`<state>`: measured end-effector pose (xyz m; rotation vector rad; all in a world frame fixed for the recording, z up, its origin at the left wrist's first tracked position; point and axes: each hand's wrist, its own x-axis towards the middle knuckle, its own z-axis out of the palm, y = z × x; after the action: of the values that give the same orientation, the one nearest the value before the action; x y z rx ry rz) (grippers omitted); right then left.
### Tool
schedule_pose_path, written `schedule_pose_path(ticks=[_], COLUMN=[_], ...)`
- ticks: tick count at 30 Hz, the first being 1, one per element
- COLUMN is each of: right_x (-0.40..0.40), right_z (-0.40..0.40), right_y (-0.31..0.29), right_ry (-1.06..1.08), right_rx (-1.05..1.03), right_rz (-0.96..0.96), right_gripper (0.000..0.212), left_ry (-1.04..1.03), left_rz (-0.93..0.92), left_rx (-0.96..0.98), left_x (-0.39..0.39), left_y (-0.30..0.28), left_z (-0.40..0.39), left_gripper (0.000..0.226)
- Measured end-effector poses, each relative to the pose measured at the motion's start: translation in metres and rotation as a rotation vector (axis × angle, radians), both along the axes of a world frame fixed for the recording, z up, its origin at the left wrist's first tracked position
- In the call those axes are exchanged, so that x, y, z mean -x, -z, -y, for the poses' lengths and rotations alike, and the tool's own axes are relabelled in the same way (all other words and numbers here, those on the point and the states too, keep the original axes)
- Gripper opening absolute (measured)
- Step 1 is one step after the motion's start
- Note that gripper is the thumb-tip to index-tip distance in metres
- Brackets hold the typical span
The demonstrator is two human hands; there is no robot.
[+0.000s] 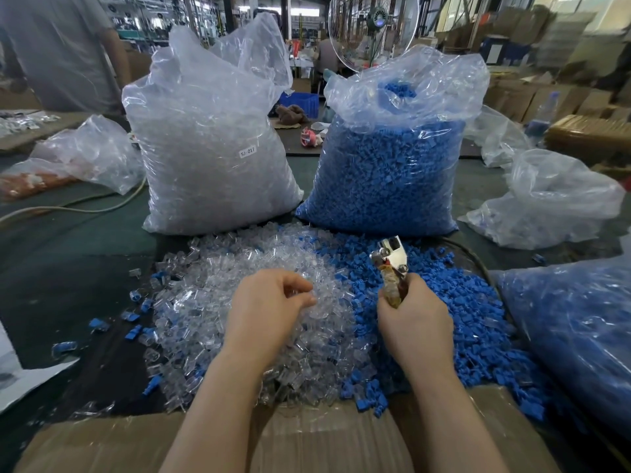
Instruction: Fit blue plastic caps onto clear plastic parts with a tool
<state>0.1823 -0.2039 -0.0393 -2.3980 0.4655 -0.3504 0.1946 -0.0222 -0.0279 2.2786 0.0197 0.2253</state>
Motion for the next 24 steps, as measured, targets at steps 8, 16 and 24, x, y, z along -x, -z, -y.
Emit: schedule_pose_path(ticks=[8,16,24], right_x=[0.000,0.001,0.003], right_z=[-0.001,-0.004,-0.007], right_y=[0.000,0.000,-0.001], right_ry=[-0.067,-0.126,-0.224], right_rx=[-0.128,-0.387,-0.570], right_rz=[0.166,0.308,0.406], right_gripper=[0.017,0.013,0.016], left_ry=[-0.033,0.122,0.073], left_rz=[0.136,-0.127,-0.074], left_rx=[0.313,0.684,0.699], left_x=[0.005,0.005,0.006], left_y=[-0.008,-0.018,-0.019], left_z=[0.004,0.002,0.010], left_gripper=[0.008,0.022,0.026])
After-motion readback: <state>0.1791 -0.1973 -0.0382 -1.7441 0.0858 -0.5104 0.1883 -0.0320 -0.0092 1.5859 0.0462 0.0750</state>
